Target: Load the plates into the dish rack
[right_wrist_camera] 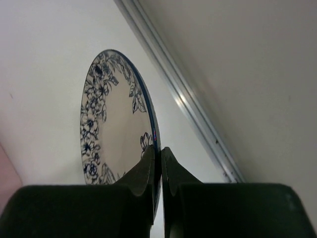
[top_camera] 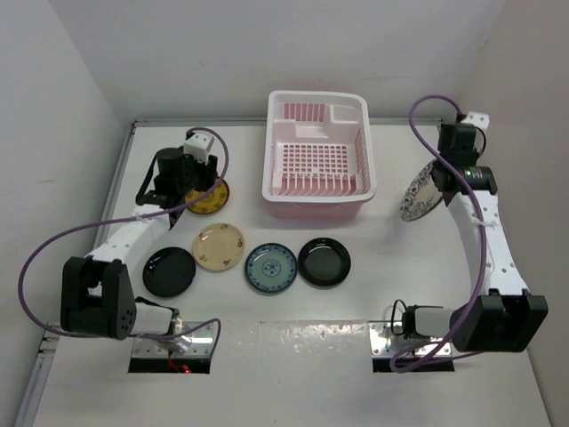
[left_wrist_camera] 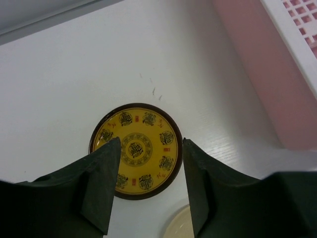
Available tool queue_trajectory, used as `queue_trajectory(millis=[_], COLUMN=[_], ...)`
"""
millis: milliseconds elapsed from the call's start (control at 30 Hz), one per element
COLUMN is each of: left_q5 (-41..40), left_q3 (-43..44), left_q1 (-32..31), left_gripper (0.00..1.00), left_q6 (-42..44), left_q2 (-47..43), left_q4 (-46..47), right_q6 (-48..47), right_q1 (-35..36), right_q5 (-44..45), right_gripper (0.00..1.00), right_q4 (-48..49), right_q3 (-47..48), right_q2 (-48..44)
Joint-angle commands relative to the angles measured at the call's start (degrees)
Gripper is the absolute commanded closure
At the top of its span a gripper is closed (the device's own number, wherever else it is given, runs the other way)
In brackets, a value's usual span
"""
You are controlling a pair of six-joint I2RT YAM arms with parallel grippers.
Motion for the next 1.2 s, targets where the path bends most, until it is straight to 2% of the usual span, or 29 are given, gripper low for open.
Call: queue_trajectory(millis=[0,67,133,167,200,233,300,333,500,600,700,967,1167], left_q5=[0.58,0.58,0.58,-0.03,-0.73,-0.74,-1.44,-1.97,-2.50,-2.50,-2.50,-1.97,-1.97], left_q3=[5.31,9.17,11.90,14.53,15.86,17.18,20.51,21.14,21.67,21.67,22.82,23.34,21.76], left_q1=[0.37,0.37,0.37,0.37,0.37,0.37,0.37,0.37,0.90,1.42,1.95,3.71,4.24], left_gripper=[0.45,0.48,0.57,0.66,0.71,0.74,0.75,0.75,0.75,0.75,0.75,0.74,0.68], left_q6=[0.41,0.41,0.41,0.41,0.41,0.41,0.41,0.41,2.16,2.87,2.87,1.72,1.20], left_q2=[3.38,7.25,10.93,12.09,13.23,14.28,16.83,17.37,17.99,19.04,20.44,21.50,21.50], left_q4=[5.09,4.56,2.46,1.93,1.23,-0.26,-1.50,-2.20,-1.68,-0.54,-0.54,-0.01,-0.01], right_q6=[-5.98,-8.36,-13.19,-14.94,-20.70,-22.41,-26.53,-28.30,-33.67,-31.67,-26.74,-22.70,-18.83], right_q1=[3.48,7.59,10.94,14.35,15.60,16.57,20.52,21.49,30.45,33.70,34.42,34.33,33.54], right_q5=[9.28,12.96,16.73,17.80,18.68,21.04,22.46,23.43,27.12,28.88,29.85,30.38,26.00], right_gripper=[1.00,1.00,1.00,1.00,1.00,1.00,1.00,1.00,1.00,1.00,1.00,1.00,1.00], right_q4=[10.14,11.19,12.60,16.44,17.61,18.75,20.96,20.52,19.11,17.62,17.18,17.01,17.71], right_q3=[10.78,13.61,18.70,20.73,23.01,24.16,28.90,34.14,42.36,40.71,36.85,28.94,22.60], right_q2=[1.46,3.91,5.76,6.99,7.70,9.36,13.39,14.46,23.06,24.93,26.77,30.21,30.12])
